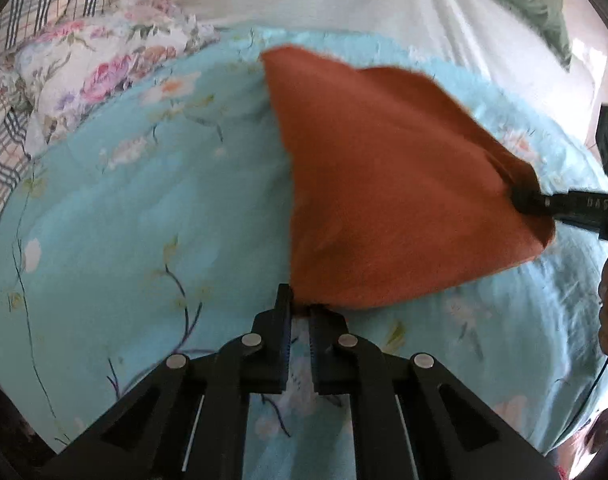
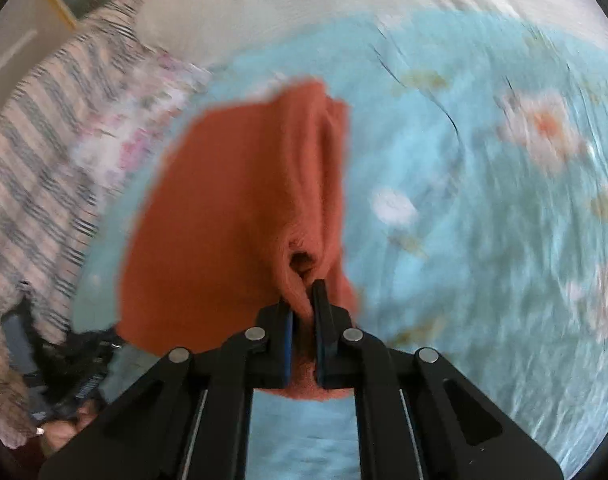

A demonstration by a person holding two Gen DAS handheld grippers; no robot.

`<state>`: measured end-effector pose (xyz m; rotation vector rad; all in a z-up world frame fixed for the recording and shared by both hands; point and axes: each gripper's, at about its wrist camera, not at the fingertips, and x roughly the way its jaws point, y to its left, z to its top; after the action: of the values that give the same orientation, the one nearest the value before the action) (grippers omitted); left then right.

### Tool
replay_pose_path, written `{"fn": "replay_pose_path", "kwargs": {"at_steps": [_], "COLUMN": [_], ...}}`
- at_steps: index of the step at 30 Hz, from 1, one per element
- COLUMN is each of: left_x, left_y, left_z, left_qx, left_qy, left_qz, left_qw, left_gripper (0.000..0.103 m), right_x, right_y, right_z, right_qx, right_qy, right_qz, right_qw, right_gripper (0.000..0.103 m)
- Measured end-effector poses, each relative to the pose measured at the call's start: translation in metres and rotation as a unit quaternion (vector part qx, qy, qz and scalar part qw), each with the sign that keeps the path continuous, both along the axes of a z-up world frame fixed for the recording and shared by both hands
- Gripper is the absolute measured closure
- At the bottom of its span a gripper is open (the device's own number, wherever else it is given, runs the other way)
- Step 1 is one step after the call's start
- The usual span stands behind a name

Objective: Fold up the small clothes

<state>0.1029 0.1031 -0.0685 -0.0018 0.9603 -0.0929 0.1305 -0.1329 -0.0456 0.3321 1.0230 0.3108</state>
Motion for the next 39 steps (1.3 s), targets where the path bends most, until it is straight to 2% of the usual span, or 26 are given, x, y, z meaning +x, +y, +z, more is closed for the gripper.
{"fn": "replay_pose_path", "kwargs": {"at_steps": [3, 5, 7, 11, 13, 15, 17, 20, 24, 26, 27, 28, 29, 33, 34, 37, 39], "left_x": [0.001, -0.003, -0.008, -0.007, 0.009, 0.036, 0.065, 0.113, 0.152, 0.168, 0.169, 0.17, 0.17, 0.165, 0.16, 0.131, 0.104], "left_y": [0.007, 0.012, 0.02, 0.031, 0.032, 0.027, 0.022, 0.012, -0.003, -0.003, -0.003, -0.005, -0.007, -0.013, -0.013, -0.009, -0.009], "left_z": [0.003, 0.008, 0.02, 0.06, 0.072, 0.078, 0.076, 0.061, 0.04, 0.021, 0.017, 0.017, 0.017, 0.025, 0.03, 0.047, 0.057], "left_qx": [-0.021, -0.035, -0.061, -0.085, -0.103, -0.106, -0.115, -0.135, -0.093, -0.085, -0.084, -0.076, -0.066, -0.039, -0.041, -0.075, -0.099], "left_qy": [0.012, 0.018, 0.024, -0.012, -0.024, -0.032, -0.034, 0.006, 0.017, 0.033, 0.025, 0.02, 0.02, 0.023, 0.022, 0.014, 0.005], "left_qz": [-0.005, -0.012, -0.018, -0.021, -0.027, -0.02, -0.019, -0.01, -0.013, -0.007, -0.009, -0.013, -0.016, -0.023, -0.024, -0.039, -0.059], "left_qw": [0.9997, 0.9991, 0.9977, 0.9961, 0.994, 0.9937, 0.9926, 0.9907, 0.9954, 0.9958, 0.9961, 0.9968, 0.9975, 0.9987, 0.9986, 0.9963, 0.9933], "left_gripper": [0.097, 0.096, 0.096, 0.096, 0.09, 0.083, 0.083, 0.082, 0.082, 0.085, 0.084, 0.084, 0.084, 0.084, 0.084, 0.084, 0.084], "right_x": [-0.002, -0.002, -0.005, -0.005, 0.008, 0.025, 0.052, 0.096, 0.142, 0.157, 0.161, 0.162, 0.162, 0.158, 0.154, 0.133, 0.107], "right_y": [-0.007, -0.009, -0.013, -0.02, -0.015, -0.007, 0.007, 0.026, 0.037, 0.032, 0.028, 0.026, 0.024, 0.017, 0.015, 0.017, 0.02], "right_z": [-0.012, -0.005, 0.008, 0.041, 0.055, 0.063, 0.066, 0.053, 0.024, 0.005, 0.001, 0.0, 0.0, 0.001, 0.004, 0.019, 0.03], "right_qx": [0.026, 0.031, 0.031, 0.033, 0.041, 0.048, 0.051, 0.062, 0.022, 0.002, -0.003, -0.019, -0.036, -0.028, -0.026, -0.029, -0.01], "right_qy": [0.008, 0.009, 0.002, -0.034, -0.051, -0.062, -0.072, -0.051, -0.013, 0.001, -0.001, -0.008, -0.013, -0.014, -0.014, -0.016, -0.026], "right_qz": [-0.015, -0.017, -0.024, -0.033, -0.029, -0.028, -0.019, -0.001, 0.0, -0.005, -0.006, -0.013, -0.021, -0.025, -0.025, -0.02, -0.007], "right_qw": [1.0, 0.999, 0.999, 0.998, 0.997, 0.997, 0.996, 0.997, 1.0, 1.0, 1.0, 1.0, 0.999, 0.999, 0.999, 0.999, 1.0], "right_gripper": [0.093, 0.081, 0.077, 0.077, 0.073, 0.07, 0.069, 0.069, 0.07, 0.077, 0.082, 0.093, 0.1, 0.1, 0.097, 0.095, 0.095]}}
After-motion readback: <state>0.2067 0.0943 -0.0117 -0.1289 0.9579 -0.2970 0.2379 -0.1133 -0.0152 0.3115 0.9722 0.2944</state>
